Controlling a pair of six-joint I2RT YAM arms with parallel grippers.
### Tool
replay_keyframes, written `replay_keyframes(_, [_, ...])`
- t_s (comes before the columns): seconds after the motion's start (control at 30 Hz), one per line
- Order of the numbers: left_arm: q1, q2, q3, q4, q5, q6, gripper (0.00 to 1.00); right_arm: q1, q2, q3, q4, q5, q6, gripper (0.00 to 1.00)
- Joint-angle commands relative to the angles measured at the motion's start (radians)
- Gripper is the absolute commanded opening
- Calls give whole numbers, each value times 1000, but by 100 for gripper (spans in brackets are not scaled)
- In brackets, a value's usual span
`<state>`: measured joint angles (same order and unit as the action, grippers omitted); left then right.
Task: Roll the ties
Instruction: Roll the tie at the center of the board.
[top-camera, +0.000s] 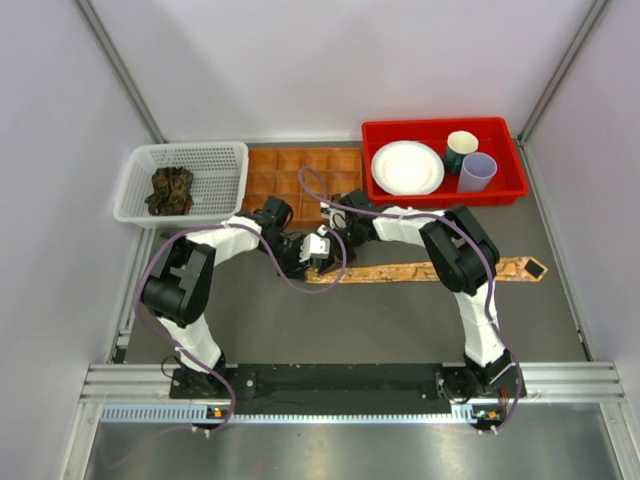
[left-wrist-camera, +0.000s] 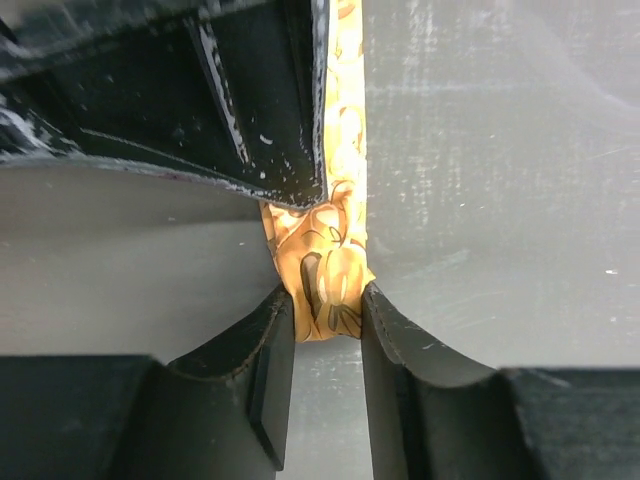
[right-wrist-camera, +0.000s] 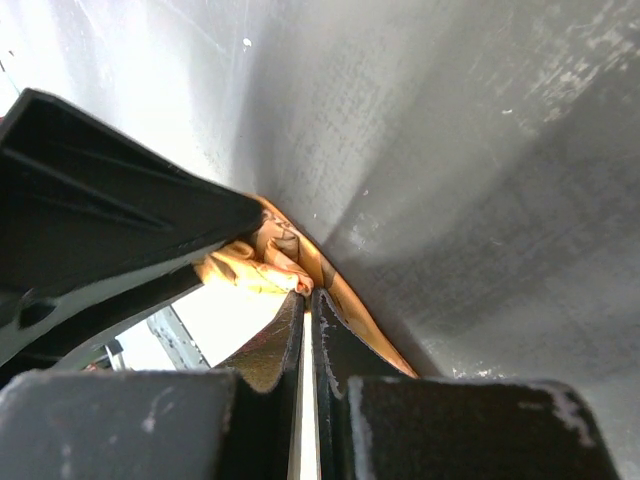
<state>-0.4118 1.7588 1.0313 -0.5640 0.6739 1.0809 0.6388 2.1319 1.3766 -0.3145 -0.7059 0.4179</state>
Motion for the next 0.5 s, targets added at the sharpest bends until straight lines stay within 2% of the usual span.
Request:
replay_keyframes(0.0, [-18,-22,67,-77,62,4,34,2,45,19,-38,56,-44,0])
replay_keyframes(0.13, [-62,-12,95,-47,69,-61,35,1,46,22,-38,51,-41,0])
replay_keyframes(0.3, [-111,54,111,-28,-11,-101,36,2,42,24,-43,43,-39,0])
replay_keyframes(0.47, [-111,96,99,-11,-74,-113,38,2,33,18,-31,26,-24,0])
